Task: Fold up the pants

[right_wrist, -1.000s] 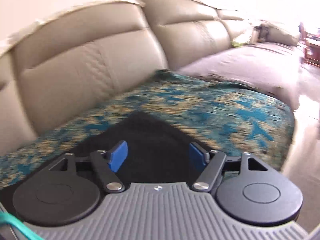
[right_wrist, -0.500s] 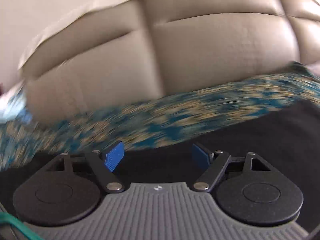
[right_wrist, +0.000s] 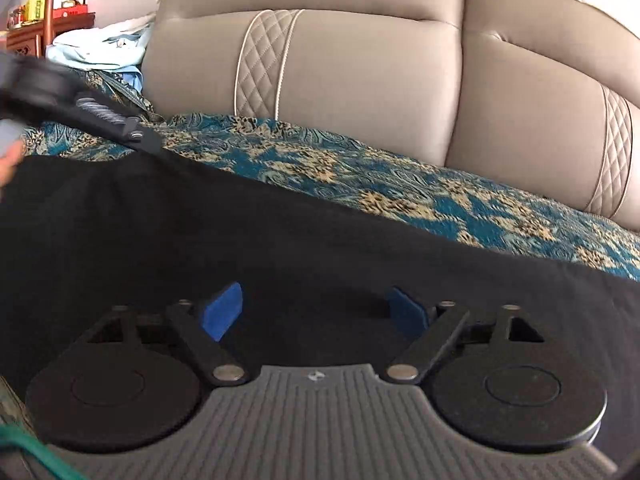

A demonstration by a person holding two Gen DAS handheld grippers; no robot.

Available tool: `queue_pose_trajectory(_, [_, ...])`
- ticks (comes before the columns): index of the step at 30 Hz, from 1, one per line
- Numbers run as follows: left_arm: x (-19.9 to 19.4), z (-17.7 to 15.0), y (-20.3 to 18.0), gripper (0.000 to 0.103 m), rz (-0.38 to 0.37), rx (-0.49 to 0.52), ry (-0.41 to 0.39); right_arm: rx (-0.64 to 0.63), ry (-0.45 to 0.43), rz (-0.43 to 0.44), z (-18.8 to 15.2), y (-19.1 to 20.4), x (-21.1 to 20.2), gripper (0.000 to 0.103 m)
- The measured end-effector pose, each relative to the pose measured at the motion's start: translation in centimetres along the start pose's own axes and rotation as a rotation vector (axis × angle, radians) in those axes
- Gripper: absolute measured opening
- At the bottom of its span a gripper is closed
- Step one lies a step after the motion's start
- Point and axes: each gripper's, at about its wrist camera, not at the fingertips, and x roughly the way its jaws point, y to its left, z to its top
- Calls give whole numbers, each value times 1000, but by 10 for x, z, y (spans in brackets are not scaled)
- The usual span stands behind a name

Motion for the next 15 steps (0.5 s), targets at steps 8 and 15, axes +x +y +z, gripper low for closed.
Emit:
queue_pose_trajectory(8, [42, -6, -19, 21, 26, 113, 87, 14, 0, -2, -16, -24, -8, 103])
queue_pose_trajectory(15, [66, 7, -22, 26, 90, 89, 70, 11, 10, -1, -15, -23, -7, 103])
